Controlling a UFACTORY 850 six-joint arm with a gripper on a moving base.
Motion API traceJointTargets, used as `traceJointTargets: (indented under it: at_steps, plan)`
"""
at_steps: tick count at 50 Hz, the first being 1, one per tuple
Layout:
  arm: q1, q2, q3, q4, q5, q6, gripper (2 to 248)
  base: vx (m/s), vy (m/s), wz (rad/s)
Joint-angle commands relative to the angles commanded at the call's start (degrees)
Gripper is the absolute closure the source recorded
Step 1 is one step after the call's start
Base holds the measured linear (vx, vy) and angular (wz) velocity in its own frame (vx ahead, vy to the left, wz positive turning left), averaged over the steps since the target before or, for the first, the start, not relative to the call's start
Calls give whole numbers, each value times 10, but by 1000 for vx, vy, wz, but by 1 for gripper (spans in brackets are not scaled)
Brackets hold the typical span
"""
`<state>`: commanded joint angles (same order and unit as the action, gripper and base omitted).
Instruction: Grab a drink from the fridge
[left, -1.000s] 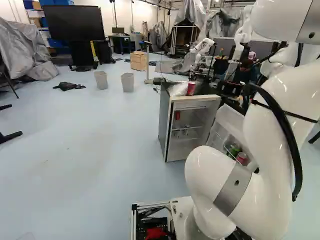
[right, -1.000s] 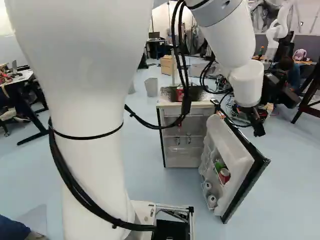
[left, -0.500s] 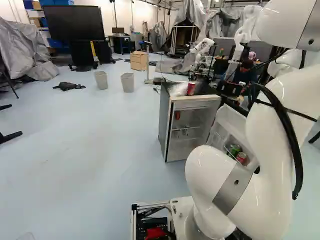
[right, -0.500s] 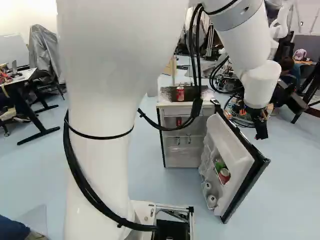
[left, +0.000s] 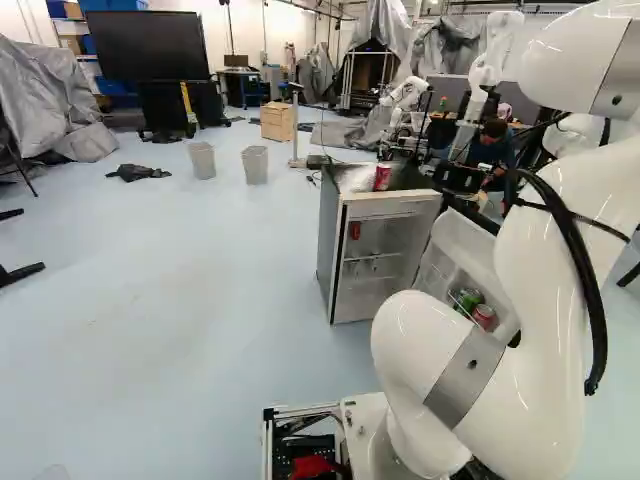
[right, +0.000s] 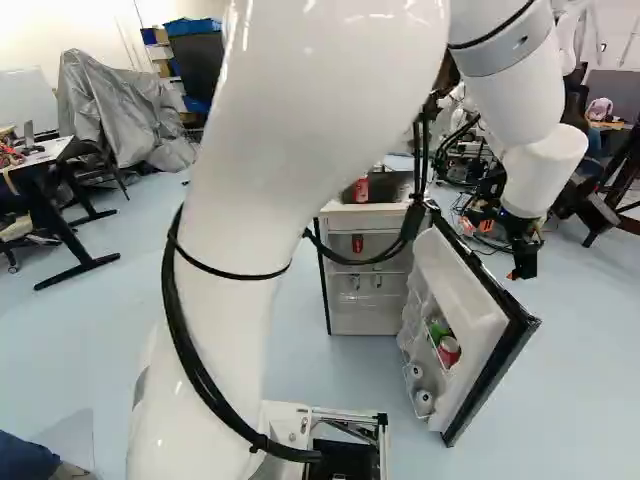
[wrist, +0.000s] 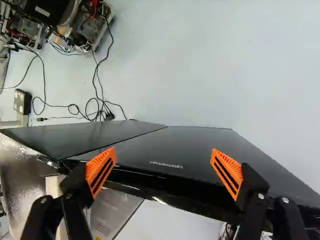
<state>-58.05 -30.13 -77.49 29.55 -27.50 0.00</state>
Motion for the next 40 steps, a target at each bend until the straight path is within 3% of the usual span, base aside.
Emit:
traceJointTargets:
  at_steps: [20, 40]
  plan:
    - [-9, -66, -69, 0, -50, 0, 3, 0, 0, 0]
    - [-14, -65, -67, 0, -82, 0, 3, 0, 0, 0]
